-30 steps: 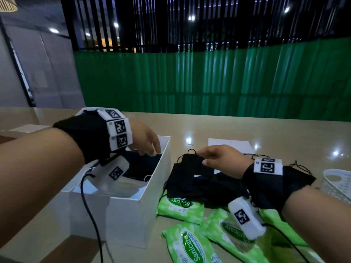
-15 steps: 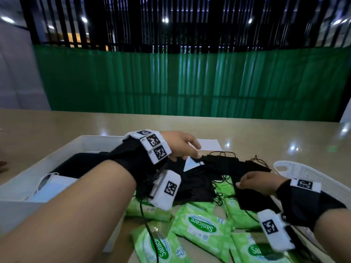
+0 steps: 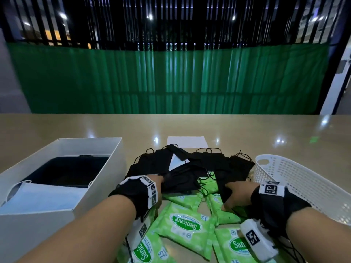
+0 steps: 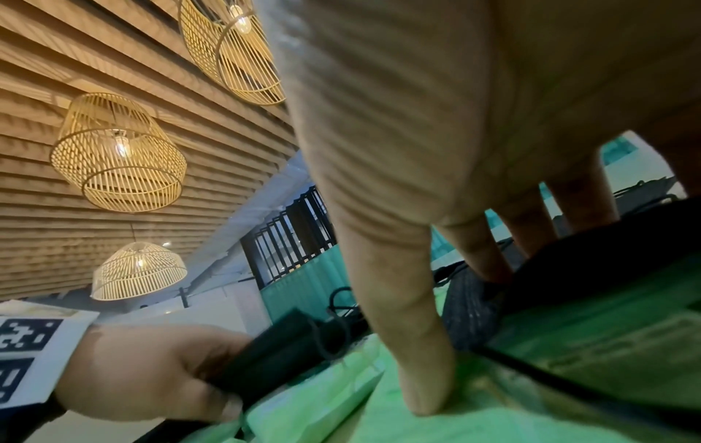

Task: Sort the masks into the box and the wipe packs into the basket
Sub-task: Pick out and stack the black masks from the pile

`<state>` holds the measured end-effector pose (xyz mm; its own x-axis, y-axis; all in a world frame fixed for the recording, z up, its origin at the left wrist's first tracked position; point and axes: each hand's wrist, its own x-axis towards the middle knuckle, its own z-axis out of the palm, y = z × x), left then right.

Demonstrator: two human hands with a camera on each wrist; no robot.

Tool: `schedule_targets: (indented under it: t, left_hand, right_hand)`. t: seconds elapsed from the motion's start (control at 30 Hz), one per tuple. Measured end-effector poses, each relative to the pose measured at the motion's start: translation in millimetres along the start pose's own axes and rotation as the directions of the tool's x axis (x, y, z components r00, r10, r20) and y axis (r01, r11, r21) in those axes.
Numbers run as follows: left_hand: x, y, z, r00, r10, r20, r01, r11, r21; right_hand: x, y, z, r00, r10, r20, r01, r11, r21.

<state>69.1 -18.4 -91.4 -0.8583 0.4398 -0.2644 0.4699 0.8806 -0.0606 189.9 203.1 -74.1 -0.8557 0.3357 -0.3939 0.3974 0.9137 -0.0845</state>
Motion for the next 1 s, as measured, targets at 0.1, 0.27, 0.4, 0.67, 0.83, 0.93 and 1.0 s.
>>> schedule_targets:
  t: [0.1, 0.27, 0.4, 0.67, 0.83, 0.93, 1.0]
  left_hand:
    - [0, -3, -17, 0.994, 0.007, -0.11, -0.012, 0.999, -0.047]
    - [-17, -13, -53, 0.929, -0.084, -0.359, -0.095, 0.886, -0.454]
    - [-24, -19, -79, 0.846, -0.163, -0.507, -0.312, 0.62, -0.72]
    - [-3, 8, -64, 0.917, -0.128, -0.378, -0.396, -0.172, -0.902]
    - [21, 26, -20, 0.975, -0.058, -0.214, -0.217, -0.449, -0.867]
    - [30, 34, 0, 0.985, -0.029, -0.169, -0.157, -0.542, -0.825]
    - [34, 35, 6, 0.988, -0.012, -0.151, -0.129, -0.583, -0.802]
  right_hand:
    - [0, 3, -2, 1.0, -0.01, -0.003, 0.01, 1.0, -0.011]
    - [3, 9, -4, 1.0, 0.0, -0.031, 0.003, 0.997, 0.075]
    - [8, 14, -10, 0.996, -0.013, -0.089, 0.028, 0.985, 0.17]
    - [29, 10, -21, 0.968, -0.141, -0.207, 0.249, 0.61, 0.752]
    - [44, -12, -17, 0.961, -0.221, -0.165, 0.182, 0.06, 0.981]
    - [54, -23, -6, 0.964, -0.252, -0.086, 0.101, 0.048, 0.994]
    - [59, -31, 2, 0.952, -0.3, -0.057, 0.071, 0.035, 0.997]
